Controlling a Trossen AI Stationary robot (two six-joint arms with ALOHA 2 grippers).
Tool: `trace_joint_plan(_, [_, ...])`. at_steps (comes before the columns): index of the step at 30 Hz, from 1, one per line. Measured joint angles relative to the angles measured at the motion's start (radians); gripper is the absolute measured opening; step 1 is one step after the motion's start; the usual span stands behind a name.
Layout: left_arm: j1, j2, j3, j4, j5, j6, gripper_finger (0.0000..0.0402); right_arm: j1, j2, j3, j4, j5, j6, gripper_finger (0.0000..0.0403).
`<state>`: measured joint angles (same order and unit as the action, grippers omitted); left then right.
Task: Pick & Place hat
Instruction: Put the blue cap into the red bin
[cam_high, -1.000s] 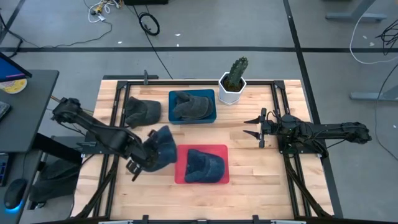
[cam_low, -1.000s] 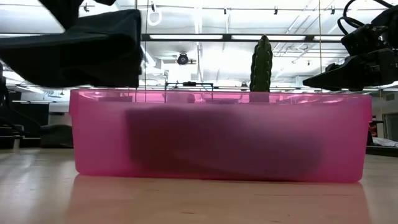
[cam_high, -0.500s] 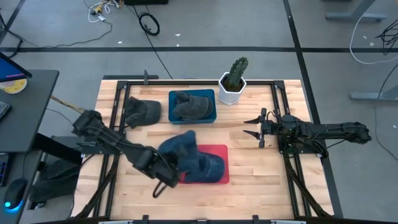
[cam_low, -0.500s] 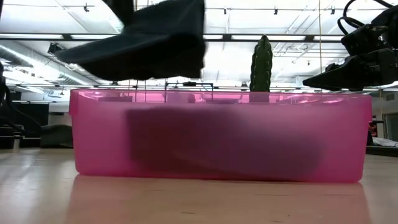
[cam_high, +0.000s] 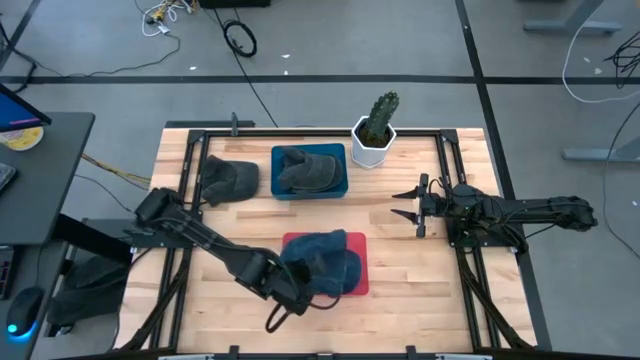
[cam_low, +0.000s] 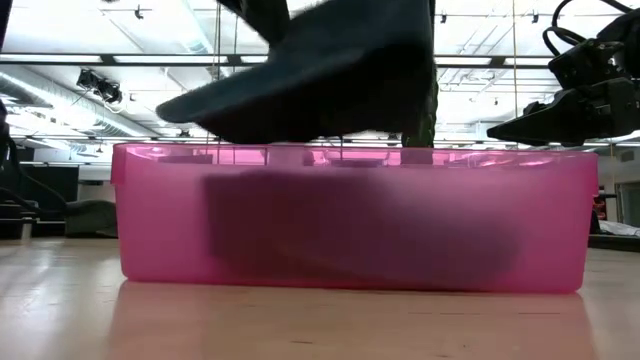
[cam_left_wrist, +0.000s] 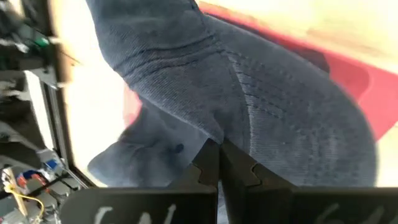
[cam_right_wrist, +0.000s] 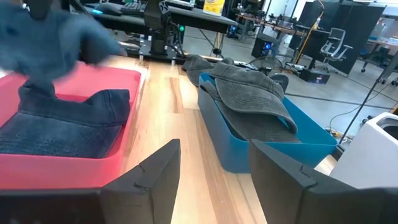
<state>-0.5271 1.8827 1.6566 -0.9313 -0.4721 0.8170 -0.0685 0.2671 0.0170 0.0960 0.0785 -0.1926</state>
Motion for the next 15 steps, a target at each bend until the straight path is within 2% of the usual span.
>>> trace_joint_plan(11, [0.022,0.095,0.0,-0.019,0.011,-0.005,0.0002,0.0,0.0,0.0,0.0,0.0,0.0,0.0193])
trace_joint_plan(15, [0.04,0.096,0.0,-0.017,0.106,-0.031,0.0002,0.0,0.0,0.0,0.0,0.0,0.0,0.0193])
